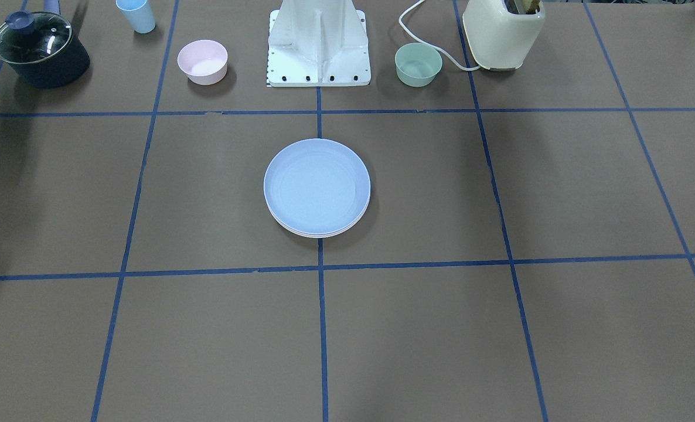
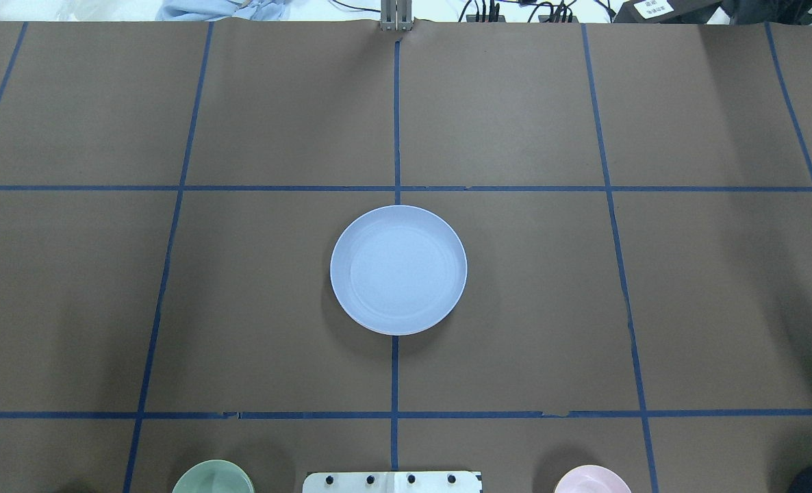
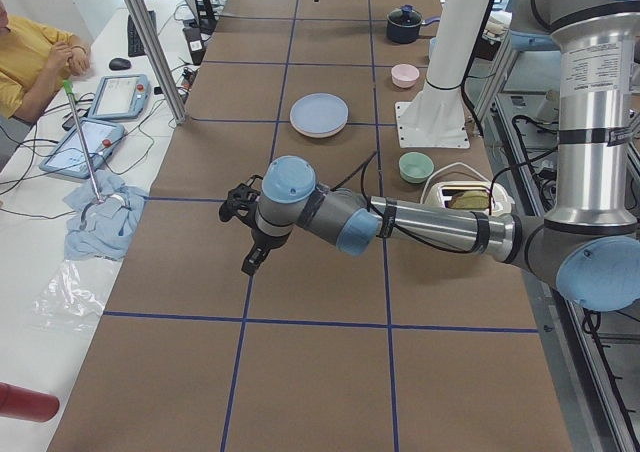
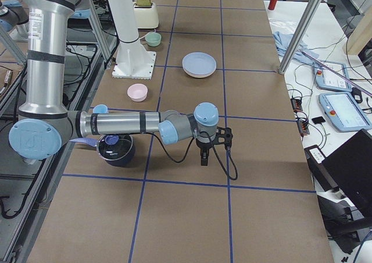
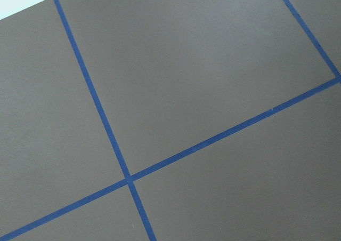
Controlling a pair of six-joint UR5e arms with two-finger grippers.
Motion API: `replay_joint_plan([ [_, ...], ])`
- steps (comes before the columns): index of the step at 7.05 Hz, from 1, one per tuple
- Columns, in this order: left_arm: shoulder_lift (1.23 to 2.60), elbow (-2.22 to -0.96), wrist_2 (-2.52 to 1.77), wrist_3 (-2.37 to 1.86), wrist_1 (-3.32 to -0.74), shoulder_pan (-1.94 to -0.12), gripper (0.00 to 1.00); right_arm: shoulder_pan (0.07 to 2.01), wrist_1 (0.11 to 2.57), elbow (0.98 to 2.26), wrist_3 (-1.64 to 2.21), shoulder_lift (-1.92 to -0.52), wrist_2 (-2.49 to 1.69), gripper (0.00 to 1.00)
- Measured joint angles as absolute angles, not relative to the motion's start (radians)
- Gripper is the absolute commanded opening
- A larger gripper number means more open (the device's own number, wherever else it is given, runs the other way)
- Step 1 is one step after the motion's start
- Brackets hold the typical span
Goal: Stack three plates with pink and blue
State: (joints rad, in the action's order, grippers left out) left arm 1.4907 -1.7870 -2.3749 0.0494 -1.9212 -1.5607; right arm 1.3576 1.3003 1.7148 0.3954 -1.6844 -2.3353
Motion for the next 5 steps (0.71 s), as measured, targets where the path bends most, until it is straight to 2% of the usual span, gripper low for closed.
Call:
replay_joint_plan([
  [2,1.484,-1.788,-2.377,0.049,-1.921,-1.574,0.99,1.403,1.383,1.703,0.275,-1.669,-2.339,1.0],
  [5,1.483,-1.742,-2.378,0.053,-1.927,-1.573,0.99,1.485,1.632,1.743,0.073,-1.607,-2.335,1.0],
])
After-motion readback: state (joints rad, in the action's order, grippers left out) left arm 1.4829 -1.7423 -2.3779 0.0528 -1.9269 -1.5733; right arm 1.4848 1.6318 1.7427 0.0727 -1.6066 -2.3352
